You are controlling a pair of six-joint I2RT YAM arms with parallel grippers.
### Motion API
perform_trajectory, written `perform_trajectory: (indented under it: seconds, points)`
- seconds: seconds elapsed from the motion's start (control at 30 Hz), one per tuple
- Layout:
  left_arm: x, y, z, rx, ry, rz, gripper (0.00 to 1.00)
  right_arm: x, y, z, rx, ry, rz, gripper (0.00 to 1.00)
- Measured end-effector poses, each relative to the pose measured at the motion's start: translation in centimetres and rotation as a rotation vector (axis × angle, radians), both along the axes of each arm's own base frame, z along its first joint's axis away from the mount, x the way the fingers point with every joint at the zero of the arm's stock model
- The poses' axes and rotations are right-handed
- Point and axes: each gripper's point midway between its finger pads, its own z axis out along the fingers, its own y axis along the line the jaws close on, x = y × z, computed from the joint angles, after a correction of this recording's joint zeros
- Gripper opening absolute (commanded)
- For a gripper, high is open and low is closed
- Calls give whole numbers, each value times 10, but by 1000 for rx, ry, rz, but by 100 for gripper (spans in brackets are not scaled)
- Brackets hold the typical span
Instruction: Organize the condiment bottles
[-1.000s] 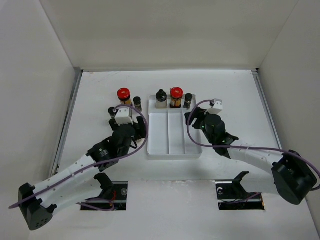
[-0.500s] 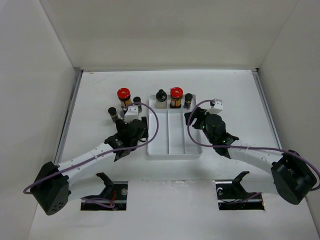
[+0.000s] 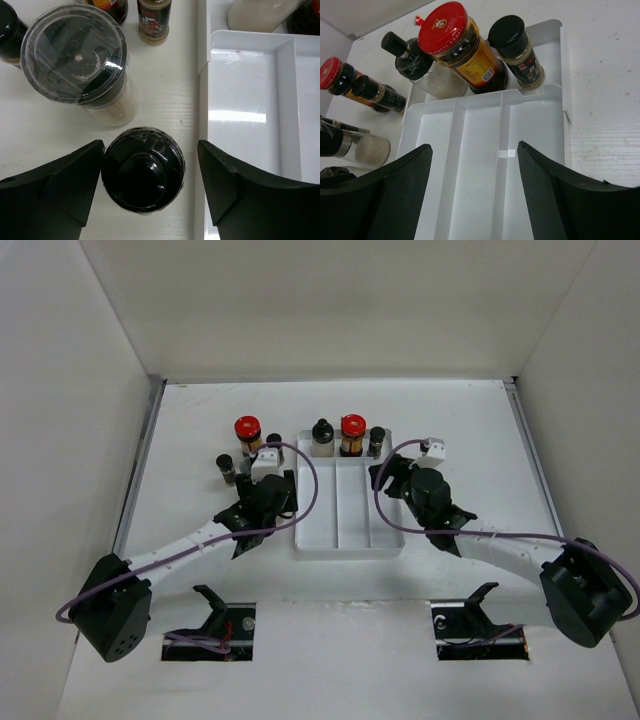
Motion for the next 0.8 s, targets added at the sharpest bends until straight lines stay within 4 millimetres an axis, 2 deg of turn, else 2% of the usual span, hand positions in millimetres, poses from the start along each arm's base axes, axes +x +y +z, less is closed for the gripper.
perform_trajectory:
  seconds: [0.1,0.17,0.3,0.5,0.6,0.73,0.8]
  points:
    - [-1,1,-3,3,4,-1,68,0,0,-1,-1,2,2,76]
    - [-2,2,-5,8,7,0,56,0,1,-3,-4,8,6,76]
    - [-1,2,-3,6,1,-1,41,0,2,-5,-6,12,9,76]
    - [-11,-2,3,7,2,-30,38,1,0,-3,-2,8,4,76]
    - [-14,-9,28,-15,-35,-53,37,1,-2,-1,5,2,-1,76]
    - [-7,-27,83,-91,-147,-77,36,0,-7,2,24,-11,-14,75]
    - [-1,-38,106,-138,-201,-87,36,0,-14,3,34,-17,-36,71]
